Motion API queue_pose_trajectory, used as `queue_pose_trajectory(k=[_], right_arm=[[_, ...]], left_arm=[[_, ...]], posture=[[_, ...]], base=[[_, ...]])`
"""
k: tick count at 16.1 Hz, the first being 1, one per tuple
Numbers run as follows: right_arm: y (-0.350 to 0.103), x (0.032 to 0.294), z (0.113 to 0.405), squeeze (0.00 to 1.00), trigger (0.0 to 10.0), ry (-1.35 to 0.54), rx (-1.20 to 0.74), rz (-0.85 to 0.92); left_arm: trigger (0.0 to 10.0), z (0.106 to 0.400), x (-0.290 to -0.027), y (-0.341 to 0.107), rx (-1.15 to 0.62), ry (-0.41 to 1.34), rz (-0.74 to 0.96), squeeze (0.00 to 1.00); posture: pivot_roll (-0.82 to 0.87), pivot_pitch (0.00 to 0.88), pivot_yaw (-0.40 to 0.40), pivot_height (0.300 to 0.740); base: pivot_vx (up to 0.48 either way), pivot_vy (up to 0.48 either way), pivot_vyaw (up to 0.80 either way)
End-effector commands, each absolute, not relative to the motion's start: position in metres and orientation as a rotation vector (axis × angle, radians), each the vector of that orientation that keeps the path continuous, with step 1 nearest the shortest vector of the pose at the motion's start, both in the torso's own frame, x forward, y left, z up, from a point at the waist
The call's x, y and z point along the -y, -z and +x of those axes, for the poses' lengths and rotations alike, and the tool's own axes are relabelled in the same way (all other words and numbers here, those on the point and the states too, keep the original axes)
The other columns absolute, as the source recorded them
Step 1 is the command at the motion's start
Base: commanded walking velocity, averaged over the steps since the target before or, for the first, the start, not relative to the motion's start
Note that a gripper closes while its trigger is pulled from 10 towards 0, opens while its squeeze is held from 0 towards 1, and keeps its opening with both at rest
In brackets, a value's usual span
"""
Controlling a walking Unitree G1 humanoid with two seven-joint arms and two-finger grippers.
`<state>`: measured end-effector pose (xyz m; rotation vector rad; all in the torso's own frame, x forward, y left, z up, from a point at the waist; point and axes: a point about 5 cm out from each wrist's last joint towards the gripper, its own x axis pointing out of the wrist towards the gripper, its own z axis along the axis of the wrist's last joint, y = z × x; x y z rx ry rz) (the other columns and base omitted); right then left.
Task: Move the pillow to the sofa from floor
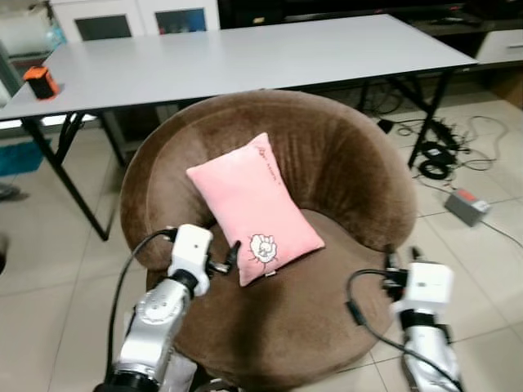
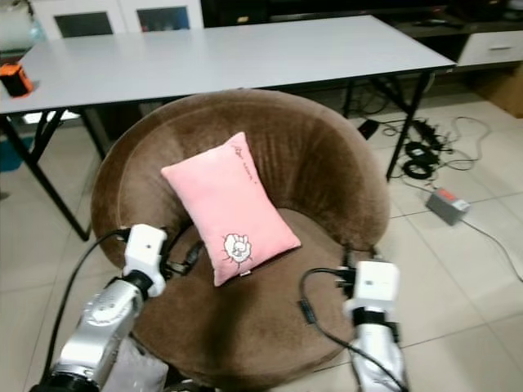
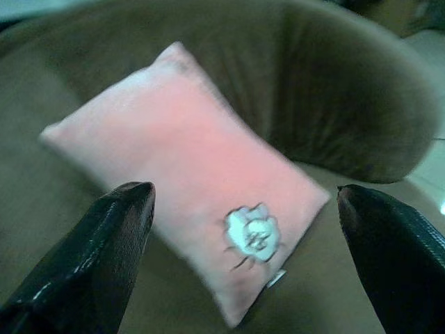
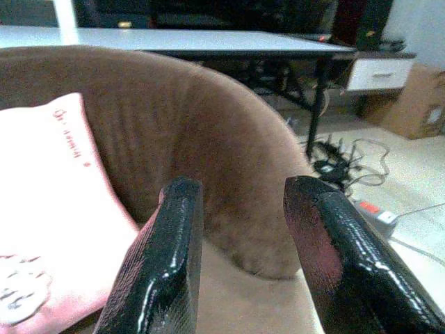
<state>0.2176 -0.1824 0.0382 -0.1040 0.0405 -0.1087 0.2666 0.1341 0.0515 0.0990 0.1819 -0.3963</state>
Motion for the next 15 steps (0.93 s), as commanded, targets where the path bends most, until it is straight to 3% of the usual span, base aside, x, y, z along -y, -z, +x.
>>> queue_pose_trajectory(k=[1, 7, 15], right_arm=[[-0.043, 0.181, 0.222, 0.0, 10.0, 0.094, -0.035, -0.107], [-0.043, 0.171, 0.231, 0.0, 10.0, 0.041, -0.064, -0.112], [-0.04, 0.177, 0.236, 0.0, 10.0, 0.091, -0.094, -0.063]], left_arm=[[10.0, 0.266, -0.128, -0.057, -0.148, 0.408, 0.116, 0.0], [10.0, 0.277, -0.146, -0.06, -0.137, 0.343, 0.137, 0.0], [10.0, 0.288, -0.143, -0.075, -0.066, 0.328, 0.112, 0.0]], posture=[[0.02, 0.0, 0.048, 0.74], [0.02, 0.0, 0.041, 0.74], [0.03, 0.0, 0.048, 0.74]], base=[[0.0, 0.0, 0.0], [0.0, 0.0, 0.0], [-0.04, 0.0, 0.0]])
